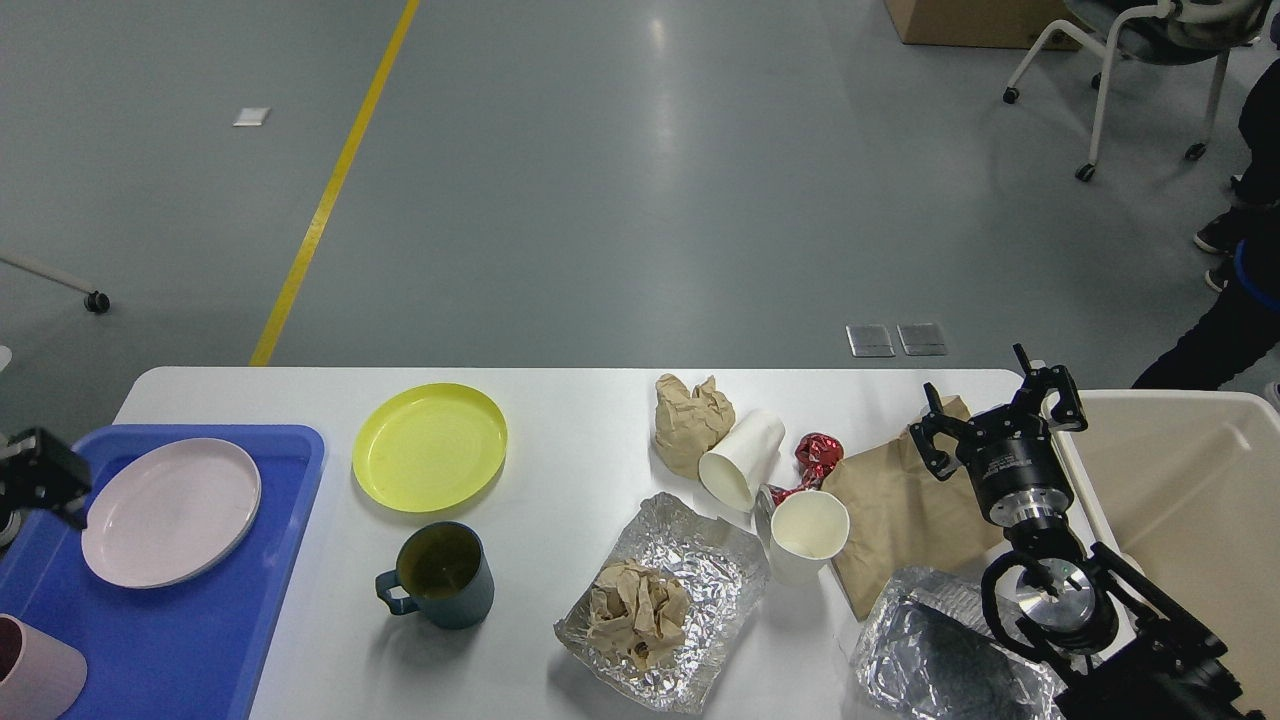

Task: Tidy desktop
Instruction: 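Move the left gripper to the dark teal mug and grasp it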

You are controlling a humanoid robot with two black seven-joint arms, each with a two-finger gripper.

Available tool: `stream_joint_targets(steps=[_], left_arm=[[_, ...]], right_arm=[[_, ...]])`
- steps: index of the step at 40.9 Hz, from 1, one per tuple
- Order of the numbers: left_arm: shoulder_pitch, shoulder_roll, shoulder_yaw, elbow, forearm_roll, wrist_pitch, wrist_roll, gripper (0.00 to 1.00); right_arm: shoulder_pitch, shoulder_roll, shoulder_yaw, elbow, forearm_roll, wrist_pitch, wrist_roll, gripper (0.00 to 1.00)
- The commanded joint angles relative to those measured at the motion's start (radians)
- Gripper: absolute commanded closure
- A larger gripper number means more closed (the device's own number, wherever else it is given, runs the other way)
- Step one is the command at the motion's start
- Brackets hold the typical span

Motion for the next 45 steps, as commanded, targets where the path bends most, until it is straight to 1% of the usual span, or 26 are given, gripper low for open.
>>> stream_joint_targets(steps=[1, 2, 3, 8, 9, 10, 12, 14, 16, 19, 23, 33, 37, 40, 43, 44, 45], left_arm=[[-0.178, -0.169, 0.027, -0.134, -0.073, 0.0, -0.004, 0.04], [-0.204, -0.198, 0.024, -0.156, -0.087, 0.0, -0.004, 0.04], [-0.253, -0.254, 0.016, -0.192, -0.119, 0.0, -0.004, 0.04], [-0.353, -0.377, -0.007, -0.26, -0.185, -0.001, -0.009, 0.04], [-0.38, -0.434, -0.022, -0.283, -0.201, -0.001, -0.01, 0.04], [-0.391, -0.46, -0.028, -0.296, -0.207, -0.001, -0.013, 0.04], [-0.414, -0.506, -0.041, -0.319, -0.219, -0.001, -0.03, 0.04], [-0.44, -0.543, -0.054, -0.34, -0.23, -0.001, -0.056, 0.05], [-0.462, -0.569, -0.068, -0.357, -0.236, -0.001, -0.085, 0.05], [-0.474, -0.589, -0.08, -0.369, -0.245, -0.001, -0.113, 0.05], [-0.471, -0.6, -0.08, -0.372, -0.267, -0.001, -0.131, 0.05], [-0.43, -0.595, -0.071, -0.369, -0.27, -0.004, -0.139, 0.04], [-0.35, -0.595, -0.08, -0.351, -0.267, -0.001, -0.141, 0.04], [-0.316, -0.589, -0.065, -0.332, -0.267, 0.002, -0.141, 0.04], [-0.255, -0.585, -0.057, -0.31, -0.271, 0.04, -0.145, 0.04], [-0.211, -0.585, -0.062, -0.278, -0.27, 0.064, -0.144, 0.04], [-0.189, -0.588, -0.065, -0.261, -0.27, 0.069, -0.142, 0.04]], right_arm=[[-0.001, 0.0, -0.002, 0.0, 0.0, 0.0, 0.0, 0.0], [-0.001, 0.0, -0.002, 0.0, 0.0, 0.0, 0.0, 0.0], [-0.001, 0.0, -0.002, 0.0, 0.0, 0.0, 0.0, 0.0], [-0.001, 0.0, 0.0, 0.0, 0.0, 0.0, 0.0, 0.0], [-0.001, 0.0, 0.0, 0.0, 0.0, 0.0, 0.0, 0.0], [-0.001, 0.0, -0.002, 0.0, 0.0, 0.0, 0.0, 0.0], [-0.001, 0.0, -0.002, 0.0, 0.0, 0.0, 0.0, 0.0], [-0.001, 0.0, -0.002, -0.001, 0.0, 0.0, 0.0, 0.0], [-0.001, 0.0, 0.0, 0.0, 0.0, 0.0, 0.0, 0.0], [-0.001, 0.0, -0.002, 0.0, 0.0, 0.0, 0.0, 0.0], [-0.001, 0.0, -0.002, 0.0, 0.0, 0.0, 0.0, 0.0], [-0.001, 0.0, 0.0, 0.0, 0.0, 0.0, 0.0, 0.0], [-0.001, 0.0, 0.0, 0.0, 0.0, 0.0, 0.0, 0.0], [-0.001, 0.0, 0.0, 0.0, 0.0, 0.0, 0.0, 0.0], [0.001, 0.0, 0.0, 0.0, 0.0, 0.0, 0.0, 0.0], [0.001, 0.0, 0.0, 0.0, 0.0, 0.0, 0.0, 0.0], [-0.001, 0.0, 0.0, 0.0, 0.0, 0.0, 0.0, 0.0]])
